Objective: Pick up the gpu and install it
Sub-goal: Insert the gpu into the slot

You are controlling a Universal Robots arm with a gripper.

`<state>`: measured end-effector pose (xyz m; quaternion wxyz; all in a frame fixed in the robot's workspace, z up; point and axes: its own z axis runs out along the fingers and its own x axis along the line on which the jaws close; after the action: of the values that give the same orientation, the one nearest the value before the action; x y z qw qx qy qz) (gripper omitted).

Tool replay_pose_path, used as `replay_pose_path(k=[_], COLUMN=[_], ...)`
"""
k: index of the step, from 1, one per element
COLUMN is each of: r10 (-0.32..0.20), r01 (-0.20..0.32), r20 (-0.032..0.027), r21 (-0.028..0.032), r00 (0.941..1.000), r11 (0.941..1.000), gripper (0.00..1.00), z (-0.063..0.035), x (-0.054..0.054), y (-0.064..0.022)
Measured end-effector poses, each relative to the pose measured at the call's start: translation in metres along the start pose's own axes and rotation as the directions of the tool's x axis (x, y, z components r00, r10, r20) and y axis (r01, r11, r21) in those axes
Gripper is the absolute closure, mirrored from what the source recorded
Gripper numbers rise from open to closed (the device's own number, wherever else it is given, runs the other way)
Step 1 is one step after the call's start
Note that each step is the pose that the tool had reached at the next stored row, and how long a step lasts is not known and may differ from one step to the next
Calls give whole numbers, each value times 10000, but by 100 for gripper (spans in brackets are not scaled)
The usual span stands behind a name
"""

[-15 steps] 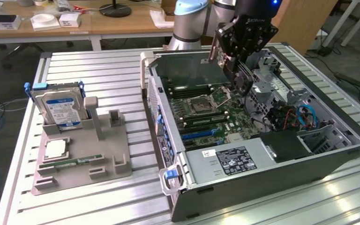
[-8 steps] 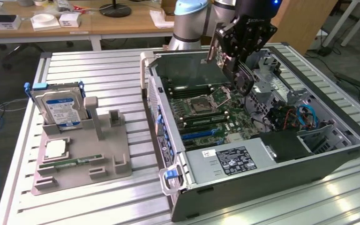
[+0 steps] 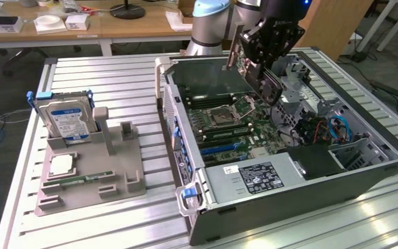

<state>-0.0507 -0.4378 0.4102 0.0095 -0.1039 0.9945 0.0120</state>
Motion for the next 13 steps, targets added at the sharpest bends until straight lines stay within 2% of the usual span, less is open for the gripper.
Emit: replay_pose_path(k=[6, 13], r10=[-705, -1553], r01=[705, 1553], r20=[-15, -31], r21=[-15, -36], r00=[9975, 9879], r11=[9975, 9879], gripper=[74, 74], z=[0, 0], x=[0, 0], y=[0, 0])
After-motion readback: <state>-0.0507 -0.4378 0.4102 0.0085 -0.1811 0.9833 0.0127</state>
